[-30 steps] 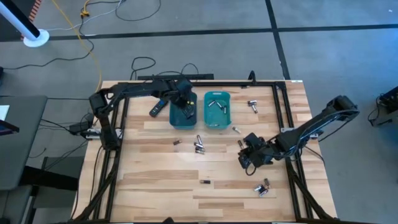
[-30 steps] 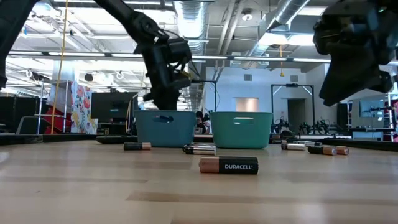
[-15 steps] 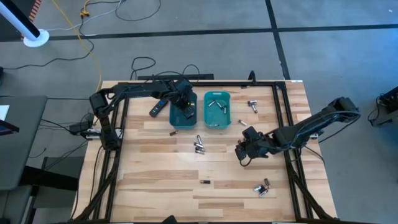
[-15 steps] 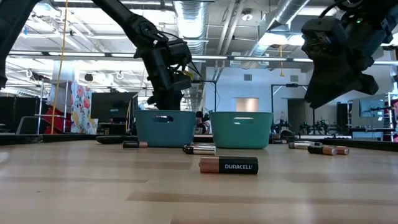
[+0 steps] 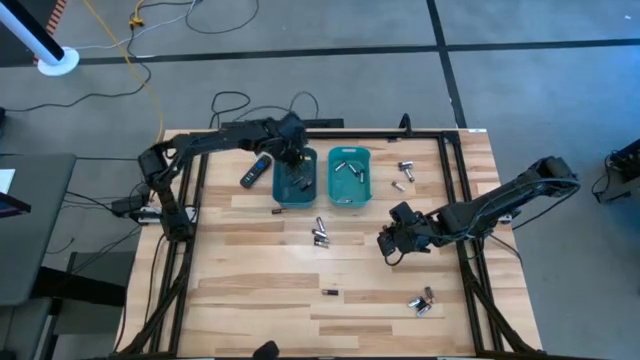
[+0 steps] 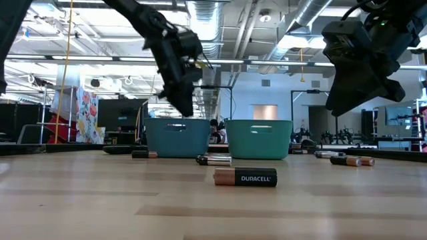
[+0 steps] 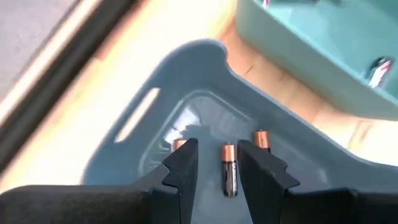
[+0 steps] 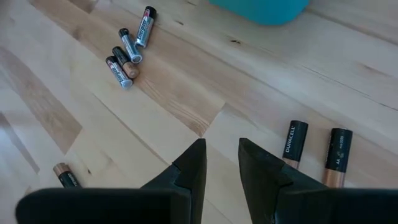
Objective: Sort batteries
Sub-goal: Put the black battery into the blue bin
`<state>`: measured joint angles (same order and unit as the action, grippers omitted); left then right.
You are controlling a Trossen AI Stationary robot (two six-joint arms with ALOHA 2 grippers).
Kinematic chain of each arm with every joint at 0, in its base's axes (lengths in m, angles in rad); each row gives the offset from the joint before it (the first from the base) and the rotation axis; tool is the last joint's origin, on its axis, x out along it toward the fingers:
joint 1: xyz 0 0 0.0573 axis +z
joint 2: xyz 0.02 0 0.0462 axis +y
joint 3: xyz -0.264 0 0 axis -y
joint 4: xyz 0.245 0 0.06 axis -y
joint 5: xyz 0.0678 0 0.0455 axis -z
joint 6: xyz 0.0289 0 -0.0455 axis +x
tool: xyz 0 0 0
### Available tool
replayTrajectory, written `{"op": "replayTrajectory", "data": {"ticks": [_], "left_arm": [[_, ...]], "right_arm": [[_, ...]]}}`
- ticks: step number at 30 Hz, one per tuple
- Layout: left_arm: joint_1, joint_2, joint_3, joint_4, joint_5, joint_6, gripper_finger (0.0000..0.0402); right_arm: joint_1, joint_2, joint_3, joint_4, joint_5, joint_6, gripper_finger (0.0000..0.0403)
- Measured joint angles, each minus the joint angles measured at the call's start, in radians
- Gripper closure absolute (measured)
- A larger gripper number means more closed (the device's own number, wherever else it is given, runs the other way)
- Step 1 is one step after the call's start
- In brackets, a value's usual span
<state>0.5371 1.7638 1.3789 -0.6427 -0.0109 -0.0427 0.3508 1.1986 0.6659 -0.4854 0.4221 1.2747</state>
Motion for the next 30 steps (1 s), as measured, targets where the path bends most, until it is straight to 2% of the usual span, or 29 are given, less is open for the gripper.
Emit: {"op": "replayTrajectory", "data": {"ticks": [5,8,12,17,21,27,30], "left_arm": [[0.007,-0.138,0.010,-0.082,-0.002,0.007,0.0293],[0.005,-0.261,-0.044,-0.099,-0.021,-0.023,0.0293],[-0.017,-0.470,-0.224,-0.066,-0.054,-0.122,0.0293],[-0.106,-0.748,-0.509,0.088,-0.060,-0.333,0.0293],[-0.181,-0.912,-0.705,0.212,-0.059,-0.452,0.0293],[-0.237,-1.014,-0.938,0.431,-0.061,-0.466,0.0285],[-0.253,-1.008,-1.017,0.525,-0.063,-0.377,0.0267]], "right_arm": [[0.001,0.000,0.000,0.000,0.000,0.000,0.0291],[0.001,0.000,0.000,0.000,0.000,-0.003,0.0291],[0.004,0.000,0.000,0.004,0.000,-0.041,0.0291],[0.009,0.000,0.000,0.004,0.000,-0.080,0.0291],[0.009,0.000,0.000,0.003,0.000,-0.081,0.0291],[0.015,0.000,0.000,0.007,-0.001,-0.105,0.0291],[0.022,0.000,0.000,0.008,-0.001,-0.105,0.0291]]}}
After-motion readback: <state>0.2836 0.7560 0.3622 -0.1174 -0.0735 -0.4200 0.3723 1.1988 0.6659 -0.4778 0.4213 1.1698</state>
